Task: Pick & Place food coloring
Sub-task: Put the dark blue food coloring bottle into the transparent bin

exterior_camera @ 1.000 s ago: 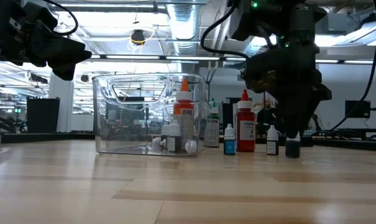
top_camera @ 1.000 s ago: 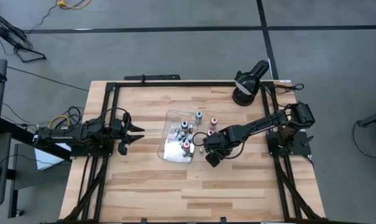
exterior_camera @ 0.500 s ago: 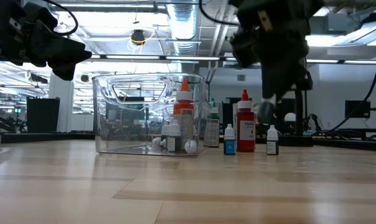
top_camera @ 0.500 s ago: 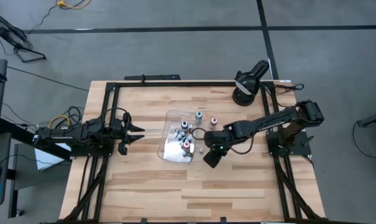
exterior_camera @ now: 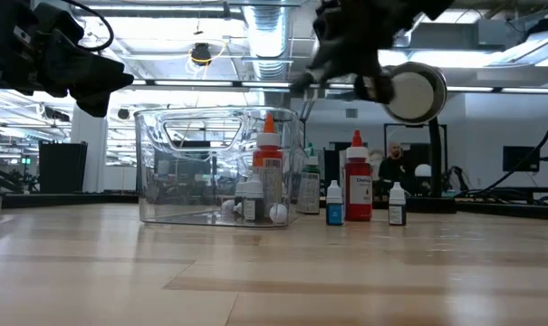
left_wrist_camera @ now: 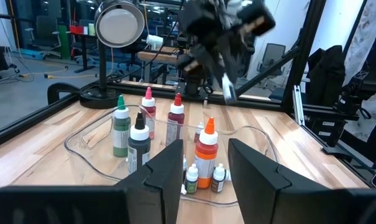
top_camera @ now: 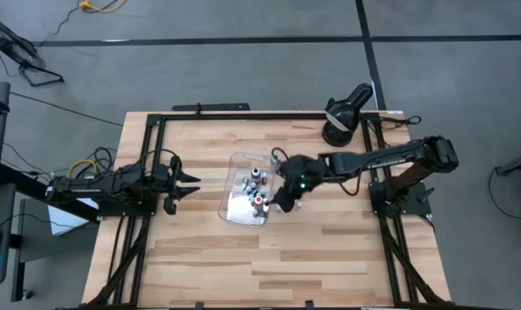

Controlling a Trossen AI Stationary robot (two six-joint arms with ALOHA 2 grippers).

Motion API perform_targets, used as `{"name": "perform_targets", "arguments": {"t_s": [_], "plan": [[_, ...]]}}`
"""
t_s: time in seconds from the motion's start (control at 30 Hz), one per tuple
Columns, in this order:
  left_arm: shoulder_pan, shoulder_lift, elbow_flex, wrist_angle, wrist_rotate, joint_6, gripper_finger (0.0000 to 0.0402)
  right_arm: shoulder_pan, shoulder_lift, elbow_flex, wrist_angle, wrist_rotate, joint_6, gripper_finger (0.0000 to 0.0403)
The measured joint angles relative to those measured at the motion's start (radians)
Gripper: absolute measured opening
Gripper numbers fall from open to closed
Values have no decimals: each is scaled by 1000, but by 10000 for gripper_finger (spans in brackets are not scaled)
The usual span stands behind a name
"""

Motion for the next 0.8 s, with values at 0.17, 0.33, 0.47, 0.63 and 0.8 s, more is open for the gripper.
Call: {"name": "perform_targets", "arguments": {"t_s": [0.17,0.33,0.47,0.63,0.8], "plan": [[0,0,0,0,0,0,118,-45,-5,43,58,0,-68,38],[0,0,0,0,0,0,118,-101,-4,86,50,22,-118,38],[0,0,0,0,0,0,118,-132,24,148,-27,57,-177,37],[0,0,0,0,0,0,118,-134,118,284,-205,88,-282,38],[0,0,0,0,0,0,118,-139,202,414,-386,127,-390,38]]}}
